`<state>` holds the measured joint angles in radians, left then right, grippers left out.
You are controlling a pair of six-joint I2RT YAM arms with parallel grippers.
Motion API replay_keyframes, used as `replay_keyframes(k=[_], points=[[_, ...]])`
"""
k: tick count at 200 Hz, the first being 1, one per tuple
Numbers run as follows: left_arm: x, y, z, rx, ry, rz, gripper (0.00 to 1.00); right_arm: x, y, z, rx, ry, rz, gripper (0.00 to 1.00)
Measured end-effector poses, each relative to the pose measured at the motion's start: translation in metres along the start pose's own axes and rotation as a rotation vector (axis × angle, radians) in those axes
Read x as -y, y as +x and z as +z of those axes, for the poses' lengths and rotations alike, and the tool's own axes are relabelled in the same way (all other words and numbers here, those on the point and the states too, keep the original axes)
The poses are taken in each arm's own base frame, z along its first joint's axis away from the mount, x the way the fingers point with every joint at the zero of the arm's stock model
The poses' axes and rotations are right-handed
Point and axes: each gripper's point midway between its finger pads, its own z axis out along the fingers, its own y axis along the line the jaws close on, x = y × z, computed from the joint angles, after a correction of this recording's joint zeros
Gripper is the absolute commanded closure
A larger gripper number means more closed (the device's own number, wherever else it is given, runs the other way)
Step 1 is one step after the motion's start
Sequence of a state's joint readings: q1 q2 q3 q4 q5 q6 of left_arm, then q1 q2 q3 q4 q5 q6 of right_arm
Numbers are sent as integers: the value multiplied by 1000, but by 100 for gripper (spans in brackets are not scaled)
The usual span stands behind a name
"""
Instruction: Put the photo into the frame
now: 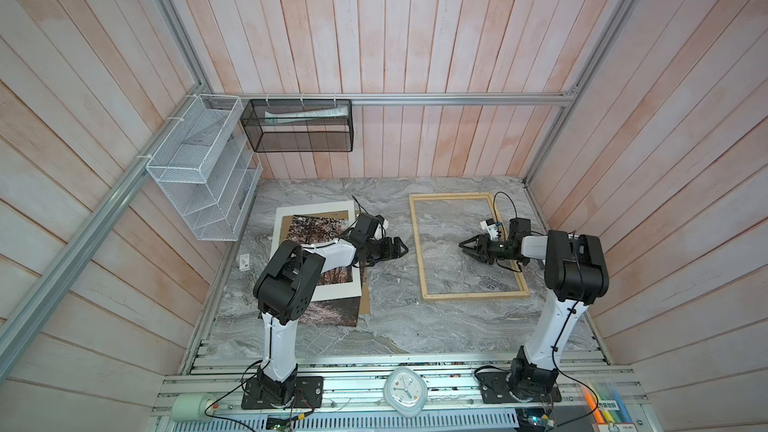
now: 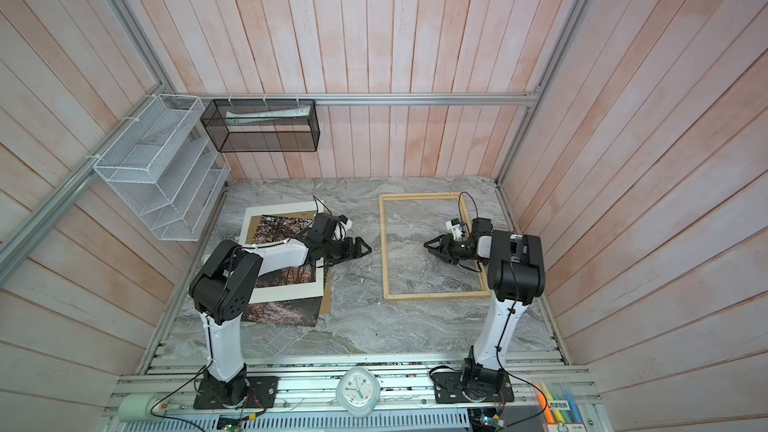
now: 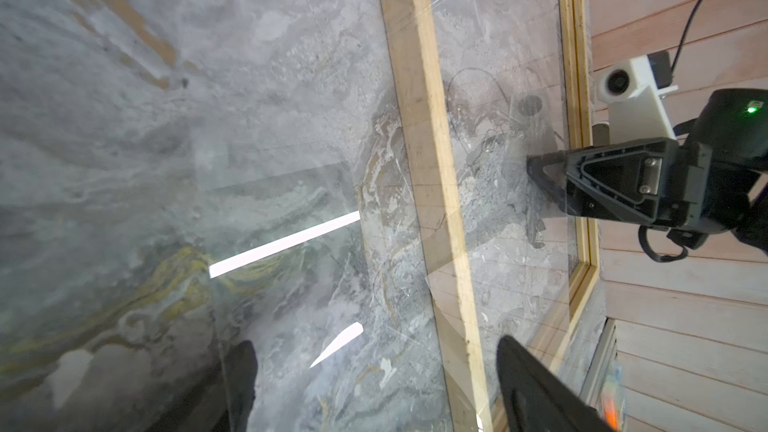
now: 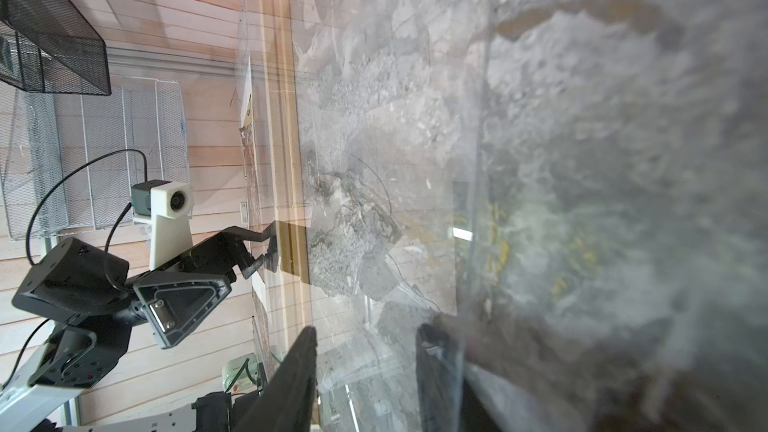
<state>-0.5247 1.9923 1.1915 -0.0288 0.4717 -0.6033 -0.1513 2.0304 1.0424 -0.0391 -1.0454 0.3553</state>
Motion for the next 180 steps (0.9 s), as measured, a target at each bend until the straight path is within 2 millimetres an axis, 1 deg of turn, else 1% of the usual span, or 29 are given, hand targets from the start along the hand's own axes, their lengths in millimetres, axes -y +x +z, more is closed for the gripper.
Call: replay_keyframes(k=[22, 38, 48, 54, 78, 86, 100, 124, 147, 161, 180], points=[[5, 4, 3, -9, 6, 1, 9, -3, -2, -2, 22, -11, 13, 59], [9, 7, 4, -14, 10, 2, 9, -8, -4, -3, 37, -21, 16, 62], [11, 9, 5, -18, 12, 2, 9, -11, -7, -4, 45, -27, 16, 67], [12, 10, 6, -20, 14, 3, 9, -14, -8, -5, 51, -29, 13, 73], [14, 12, 7, -24, 14, 2, 9, -24, -13, -12, 70, -39, -6, 89], [14, 12, 7, -23, 14, 1, 9, -29, -14, -14, 75, -42, -9, 92], [15, 12, 7, -24, 16, -1, 9, -38, -16, -19, 80, -50, -24, 95], [17, 14, 8, -28, 15, 3, 10, -61, -19, -29, 89, -61, -55, 96], [21, 13, 12, -30, 7, 12, 10, -90, -28, -44, 117, -61, -107, 97], [25, 11, 13, -26, -5, 23, 10, -110, -35, -57, 151, -47, -149, 98], [30, 6, 13, -9, -29, 45, 10, -138, -47, -80, 218, -17, -210, 98]])
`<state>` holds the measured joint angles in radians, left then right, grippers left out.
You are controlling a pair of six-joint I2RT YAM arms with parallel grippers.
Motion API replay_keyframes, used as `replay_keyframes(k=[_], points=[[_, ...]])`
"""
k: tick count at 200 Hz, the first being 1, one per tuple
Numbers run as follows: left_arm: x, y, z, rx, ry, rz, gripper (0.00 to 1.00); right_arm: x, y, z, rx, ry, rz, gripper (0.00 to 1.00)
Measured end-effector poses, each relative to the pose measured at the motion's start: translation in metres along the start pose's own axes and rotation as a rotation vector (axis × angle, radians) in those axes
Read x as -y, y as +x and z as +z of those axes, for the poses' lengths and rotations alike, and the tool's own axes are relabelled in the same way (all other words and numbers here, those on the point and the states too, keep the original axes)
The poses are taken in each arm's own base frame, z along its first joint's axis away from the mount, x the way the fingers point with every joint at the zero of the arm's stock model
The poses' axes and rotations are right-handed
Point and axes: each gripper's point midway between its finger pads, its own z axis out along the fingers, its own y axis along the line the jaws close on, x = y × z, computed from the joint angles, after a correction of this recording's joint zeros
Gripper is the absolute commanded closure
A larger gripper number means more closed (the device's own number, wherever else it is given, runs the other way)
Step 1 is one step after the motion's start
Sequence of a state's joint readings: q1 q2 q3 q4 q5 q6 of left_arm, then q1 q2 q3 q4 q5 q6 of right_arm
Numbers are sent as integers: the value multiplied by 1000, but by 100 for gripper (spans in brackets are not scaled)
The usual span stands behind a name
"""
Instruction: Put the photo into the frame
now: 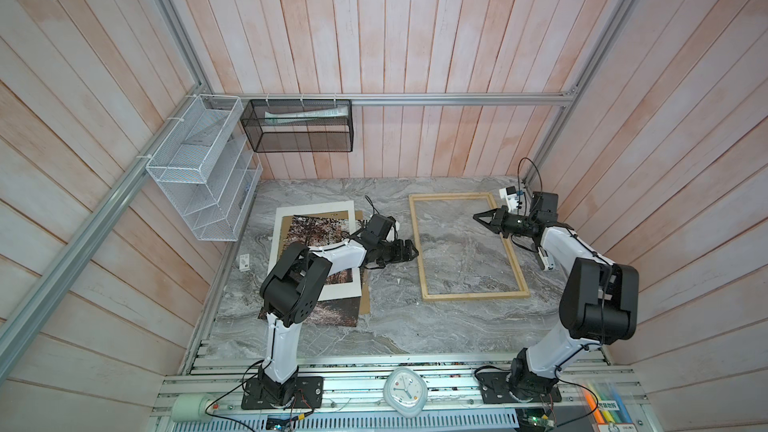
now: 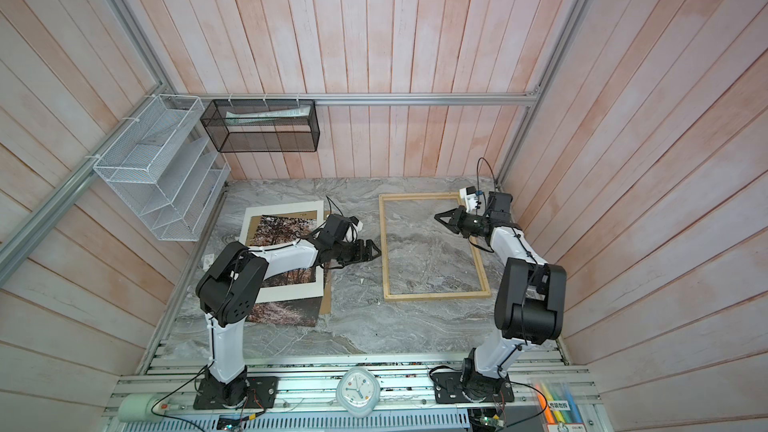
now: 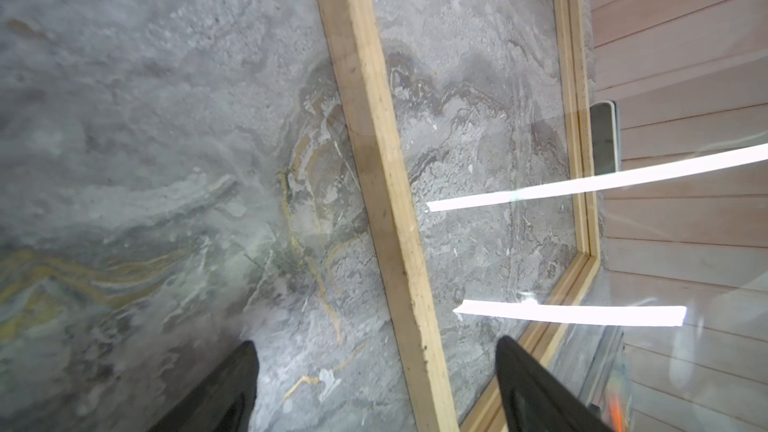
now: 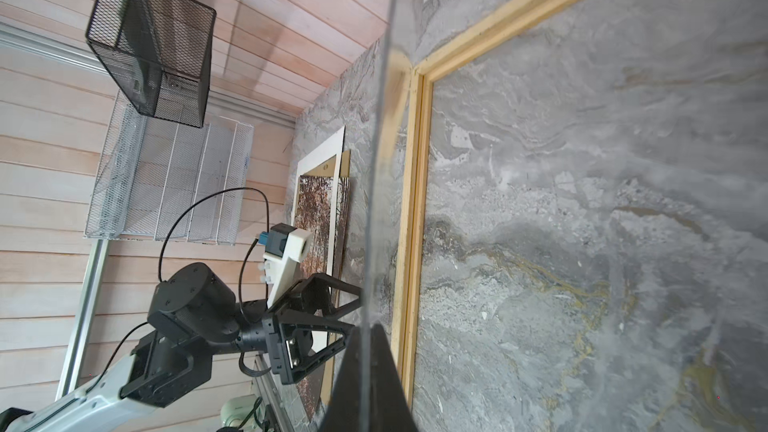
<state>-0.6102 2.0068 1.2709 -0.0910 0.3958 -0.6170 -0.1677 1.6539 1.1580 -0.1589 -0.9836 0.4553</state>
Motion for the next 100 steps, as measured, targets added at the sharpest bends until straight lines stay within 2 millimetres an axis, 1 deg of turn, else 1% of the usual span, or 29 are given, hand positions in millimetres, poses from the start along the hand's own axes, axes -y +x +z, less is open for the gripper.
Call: replay_keyframes(k=[17, 37, 48, 64, 79, 100], points=[[6, -6, 0, 21, -22, 23, 10, -19, -20, -23, 77, 35, -52, 99], [14, -13, 0, 42, -42, 47, 10, -34, -38, -52, 167, 82, -89, 99], [18, -16, 2, 49, -53, 59, 11, -39, -44, -66, 208, 106, -98, 99], [20, -20, 8, 57, -78, 73, 12, -45, -52, -83, 261, 141, -109, 99], [19, -22, 14, 55, -118, 84, 14, -49, -54, -94, 298, 173, -113, 99], [16, -26, 28, 50, -180, 108, 22, -53, -56, -110, 341, 212, -111, 99]])
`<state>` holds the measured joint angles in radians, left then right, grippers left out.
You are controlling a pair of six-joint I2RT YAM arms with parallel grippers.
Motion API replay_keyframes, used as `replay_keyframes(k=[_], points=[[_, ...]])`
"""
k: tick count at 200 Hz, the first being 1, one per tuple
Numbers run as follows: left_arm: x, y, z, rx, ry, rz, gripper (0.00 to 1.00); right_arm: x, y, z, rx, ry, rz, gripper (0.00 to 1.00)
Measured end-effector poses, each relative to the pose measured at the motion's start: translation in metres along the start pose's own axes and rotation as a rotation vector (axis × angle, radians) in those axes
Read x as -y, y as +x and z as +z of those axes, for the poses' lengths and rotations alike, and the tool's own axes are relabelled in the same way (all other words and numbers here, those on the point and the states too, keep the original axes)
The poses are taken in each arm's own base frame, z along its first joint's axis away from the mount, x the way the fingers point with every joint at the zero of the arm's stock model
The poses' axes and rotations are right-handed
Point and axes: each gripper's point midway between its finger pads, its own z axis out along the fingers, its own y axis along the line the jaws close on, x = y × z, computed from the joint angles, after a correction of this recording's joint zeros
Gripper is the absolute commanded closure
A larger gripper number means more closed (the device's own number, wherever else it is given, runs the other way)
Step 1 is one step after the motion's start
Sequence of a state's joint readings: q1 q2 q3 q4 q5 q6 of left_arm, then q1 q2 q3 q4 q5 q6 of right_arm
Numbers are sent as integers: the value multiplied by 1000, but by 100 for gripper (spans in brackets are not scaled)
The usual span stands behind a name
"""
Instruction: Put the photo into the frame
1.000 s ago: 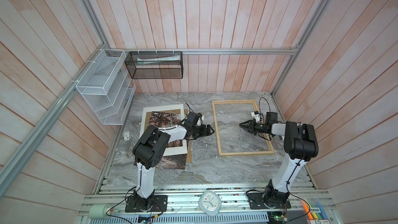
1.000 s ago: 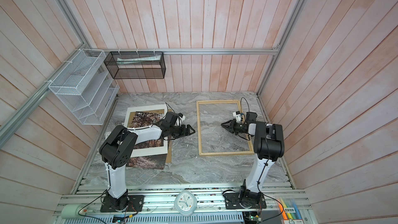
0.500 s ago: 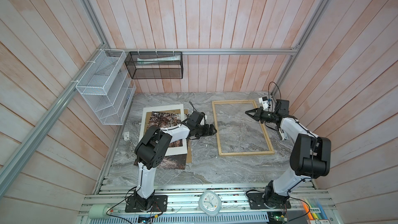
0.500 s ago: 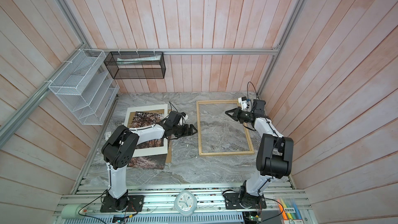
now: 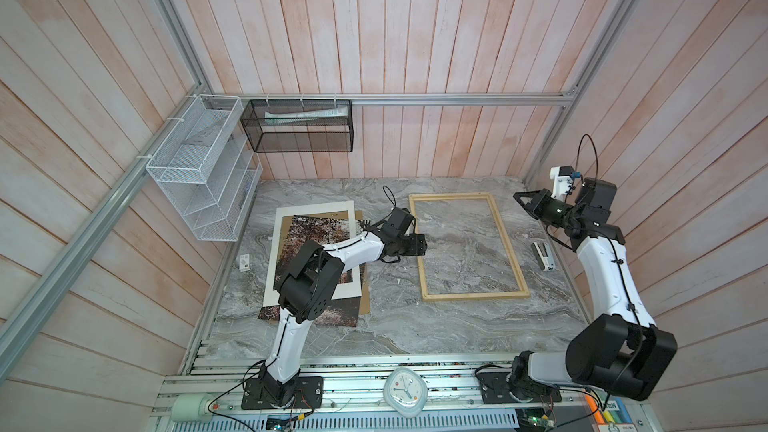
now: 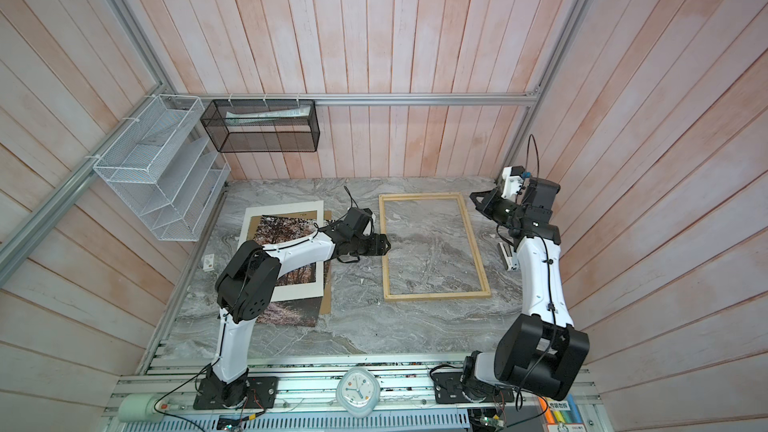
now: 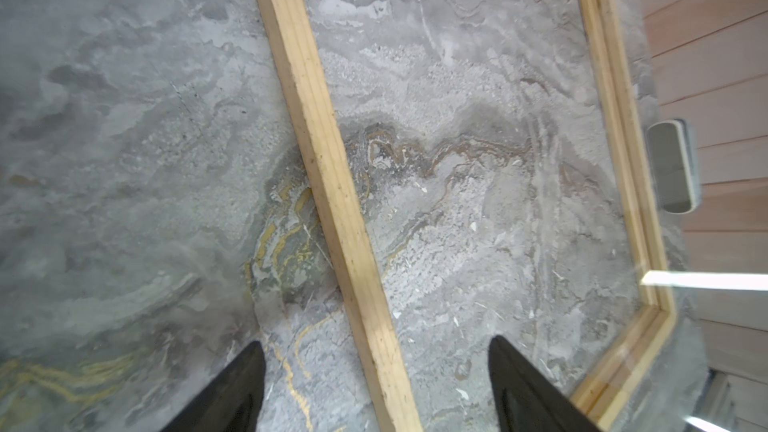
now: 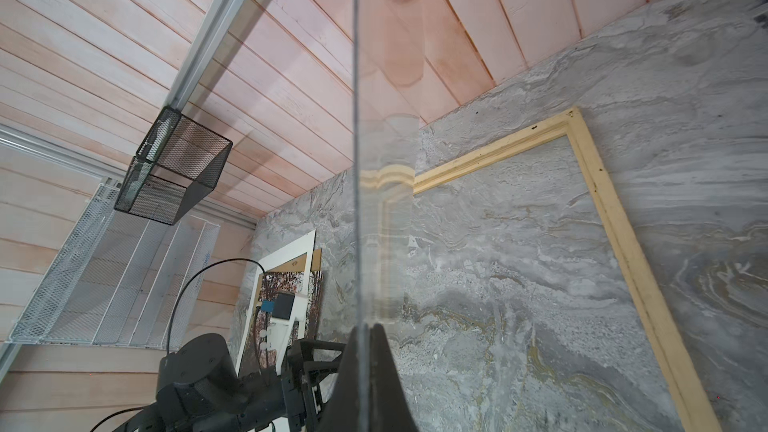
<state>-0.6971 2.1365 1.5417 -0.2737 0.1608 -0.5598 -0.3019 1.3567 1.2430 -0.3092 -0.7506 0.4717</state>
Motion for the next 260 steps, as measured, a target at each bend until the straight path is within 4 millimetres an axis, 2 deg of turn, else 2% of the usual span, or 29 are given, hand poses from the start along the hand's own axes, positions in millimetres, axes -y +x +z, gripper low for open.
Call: replay_keyframes(k=[46, 88, 128, 152, 170, 196, 260], points=[[-5, 11, 18, -35, -107, 58, 40, -8, -19, -20, 54, 32, -19, 99], [-3, -1, 24, -11, -202, 106, 54, -10, -15, -22, 35, 25, -15, 99], [-18, -6, 19, -4, -283, 124, 60, -17, -10, -22, 10, -18, -15, 98], [-25, -9, 18, 5, -291, 122, 60, -19, -6, -21, -2, -47, -13, 98], [-28, -8, 16, 14, -276, 126, 56, -19, -3, -20, -12, -60, -8, 98], [-33, 8, 10, -18, -254, 127, 52, -17, 0, -19, -19, -61, -2, 99], [-8, 17, 13, -14, -131, 103, 49, -11, 0, -21, -12, -51, 10, 98]])
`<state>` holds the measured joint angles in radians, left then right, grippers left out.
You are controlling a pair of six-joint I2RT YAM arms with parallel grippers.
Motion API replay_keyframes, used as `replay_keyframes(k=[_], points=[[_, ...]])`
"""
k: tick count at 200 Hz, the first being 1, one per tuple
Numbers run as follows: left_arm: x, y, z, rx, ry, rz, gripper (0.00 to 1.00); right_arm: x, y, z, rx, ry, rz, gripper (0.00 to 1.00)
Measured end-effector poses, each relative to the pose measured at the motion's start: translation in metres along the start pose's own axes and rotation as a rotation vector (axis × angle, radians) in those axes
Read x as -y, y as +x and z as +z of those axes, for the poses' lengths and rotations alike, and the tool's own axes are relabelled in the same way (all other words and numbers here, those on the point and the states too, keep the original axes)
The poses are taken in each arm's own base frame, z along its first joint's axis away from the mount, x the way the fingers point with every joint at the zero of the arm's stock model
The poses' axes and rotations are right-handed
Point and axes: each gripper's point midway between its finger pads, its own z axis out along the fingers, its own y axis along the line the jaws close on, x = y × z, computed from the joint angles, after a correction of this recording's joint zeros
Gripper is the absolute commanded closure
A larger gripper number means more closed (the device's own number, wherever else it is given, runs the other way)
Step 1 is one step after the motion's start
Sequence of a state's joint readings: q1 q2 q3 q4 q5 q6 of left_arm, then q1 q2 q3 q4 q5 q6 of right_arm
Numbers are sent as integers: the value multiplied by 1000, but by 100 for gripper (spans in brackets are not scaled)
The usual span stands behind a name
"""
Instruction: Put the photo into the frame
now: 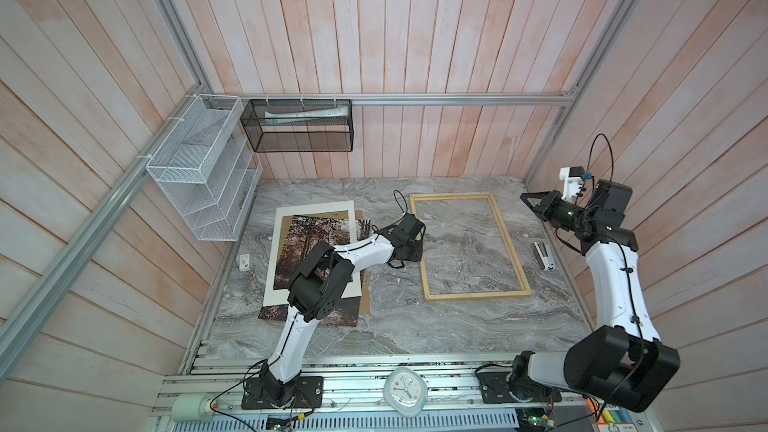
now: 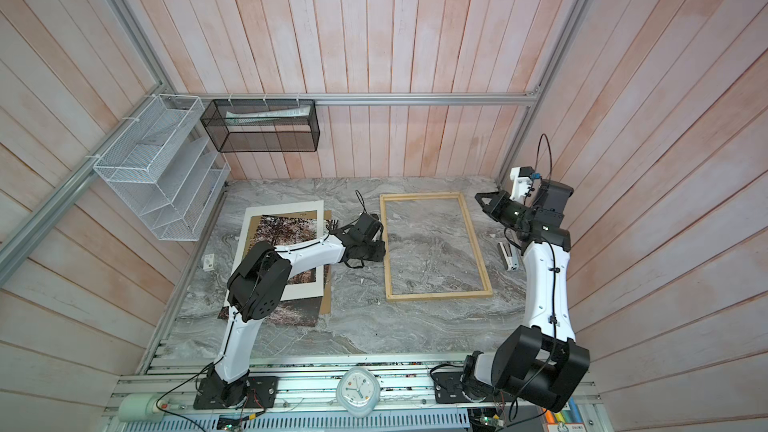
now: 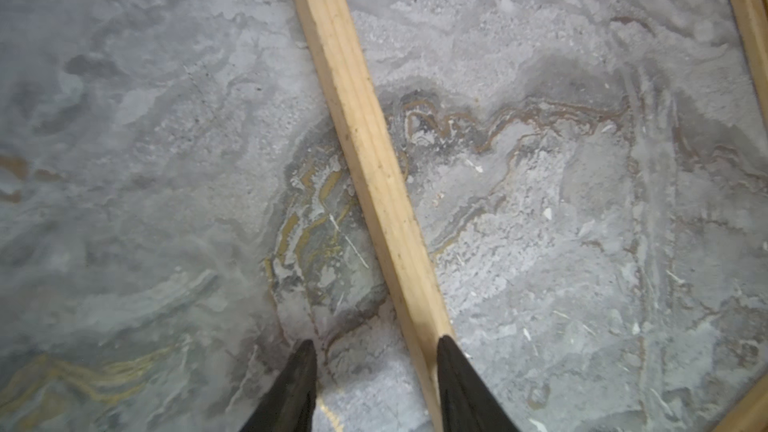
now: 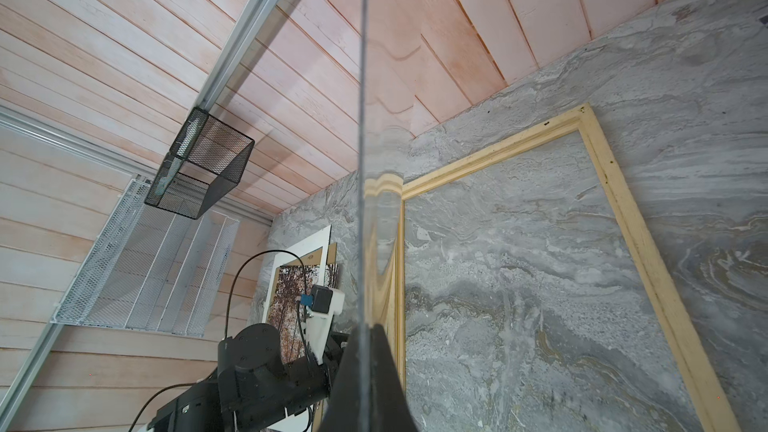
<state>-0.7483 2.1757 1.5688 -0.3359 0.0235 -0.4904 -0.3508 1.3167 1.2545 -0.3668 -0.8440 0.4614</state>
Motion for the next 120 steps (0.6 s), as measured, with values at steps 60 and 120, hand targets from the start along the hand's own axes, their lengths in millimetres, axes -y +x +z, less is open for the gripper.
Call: replay_keyframes(k=[60, 120], points=[[8, 3, 1, -1, 19, -11, 45, 5, 6, -1, -7, 5, 12, 99], [9, -1, 11, -16, 7, -18, 59, 1, 6, -6, 0, -5, 8, 99]])
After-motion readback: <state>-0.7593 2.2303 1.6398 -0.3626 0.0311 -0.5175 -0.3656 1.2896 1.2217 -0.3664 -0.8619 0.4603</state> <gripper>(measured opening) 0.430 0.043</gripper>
